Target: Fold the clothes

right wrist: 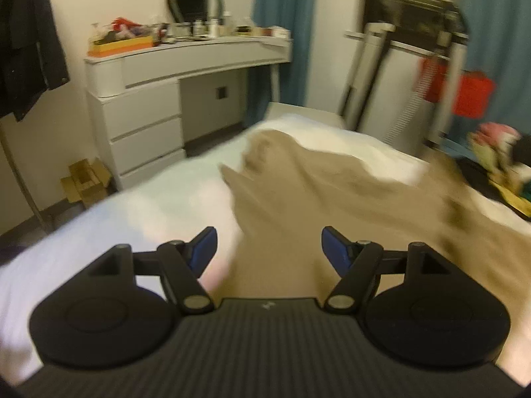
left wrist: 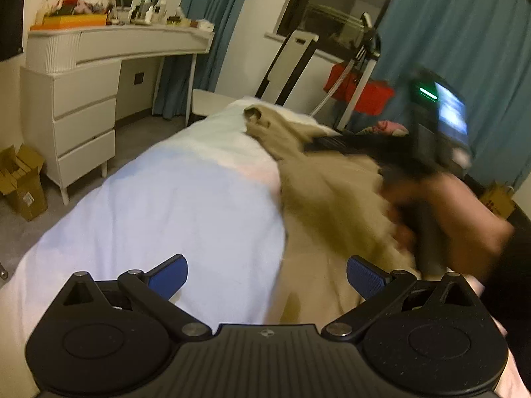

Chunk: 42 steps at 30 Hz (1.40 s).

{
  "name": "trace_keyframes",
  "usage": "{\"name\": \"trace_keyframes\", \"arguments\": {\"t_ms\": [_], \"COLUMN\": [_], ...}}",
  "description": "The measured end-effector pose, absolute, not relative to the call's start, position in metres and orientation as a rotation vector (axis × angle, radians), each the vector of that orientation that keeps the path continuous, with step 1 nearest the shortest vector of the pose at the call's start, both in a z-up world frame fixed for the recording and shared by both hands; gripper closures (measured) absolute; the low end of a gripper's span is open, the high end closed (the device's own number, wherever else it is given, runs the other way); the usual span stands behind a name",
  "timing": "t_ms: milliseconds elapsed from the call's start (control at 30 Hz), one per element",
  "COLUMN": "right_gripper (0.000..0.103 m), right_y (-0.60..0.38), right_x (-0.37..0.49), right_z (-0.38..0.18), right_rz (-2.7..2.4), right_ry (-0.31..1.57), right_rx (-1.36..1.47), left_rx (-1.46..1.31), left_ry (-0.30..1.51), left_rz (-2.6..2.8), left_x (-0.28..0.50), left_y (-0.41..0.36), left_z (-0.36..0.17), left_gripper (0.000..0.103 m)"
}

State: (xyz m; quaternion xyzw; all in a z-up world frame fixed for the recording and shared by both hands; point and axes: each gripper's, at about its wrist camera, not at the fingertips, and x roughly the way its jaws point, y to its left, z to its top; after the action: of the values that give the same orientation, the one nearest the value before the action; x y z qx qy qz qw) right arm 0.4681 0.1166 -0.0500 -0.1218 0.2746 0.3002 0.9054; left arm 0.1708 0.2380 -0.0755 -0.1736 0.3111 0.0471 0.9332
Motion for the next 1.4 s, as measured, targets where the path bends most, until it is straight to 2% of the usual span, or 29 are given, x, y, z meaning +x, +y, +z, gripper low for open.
{"name": "trace_keyframes", "arguments": {"t_ms": [200,333,367,400,433,533,767,900,1000,1233,1267,1333,1400], "right_gripper": [0.033,0.046,0.060,0.080,0.090,0.093,0.094,0.094,0.094,0.091,0.089,0.077,0.043], "right_y": [0.192,0.207,0.207,0.208,0.208,0.201,0.119,0.045,-0.010,-0.095,-0.099,-0.106,-0.108], "right_x": [0.519,0.542,0.548,0.554,0.558,0.561,0.555,0.545,0.542,0.559,0.558,0.553,0.538], "right_z": [-0.088,-0.100,-0.100,-0.101,-0.100,-0.089,-0.028,-0.012,-0.023,-0.074,-0.076,-0.075,-0.065], "right_rz": [0.623,0.541,0.516,0.491,0.471,0.433,0.267,0.121,0.005,-0.037,-0.028,-0.007,0.030], "right_ry": [0.532,0.496,0.496,0.495,0.495,0.487,0.315,0.232,0.236,0.394,0.406,0.428,0.436], "right_rx": [-0.343,-0.334,-0.319,-0.304,-0.297,-0.279,-0.114,-0.009,0.057,0.238,0.245,0.255,0.258], "left_rx": [-0.403,-0.445,-0.456,-0.461,-0.459,-0.451,-0.460,-0.445,-0.415,-0.344,-0.344,-0.347,-0.351], "left_ry": [0.695,0.711,0.711,0.708,0.704,0.695,0.639,0.613,0.616,0.659,0.667,0.682,0.698], "left_rz": [0.065,0.052,0.051,0.051,0.047,0.034,0.018,-0.015,-0.051,-0.091,-0.090,-0.086,-0.082], "left_x": [0.200,0.202,0.202,0.201,0.198,0.190,0.175,0.165,0.166,0.184,0.188,0.199,0.210], "left_y": [0.246,0.250,0.251,0.252,0.250,0.243,0.236,0.224,0.210,0.180,0.182,0.187,0.193], "left_z": [-0.100,-0.108,-0.109,-0.109,-0.107,-0.105,-0.093,-0.087,-0.088,-0.097,-0.099,-0.103,-0.107], "left_gripper": [0.000,0.000,0.000,0.000,0.000,0.000,0.000,0.000,0.000,0.000,0.000,0.000,0.000]}}
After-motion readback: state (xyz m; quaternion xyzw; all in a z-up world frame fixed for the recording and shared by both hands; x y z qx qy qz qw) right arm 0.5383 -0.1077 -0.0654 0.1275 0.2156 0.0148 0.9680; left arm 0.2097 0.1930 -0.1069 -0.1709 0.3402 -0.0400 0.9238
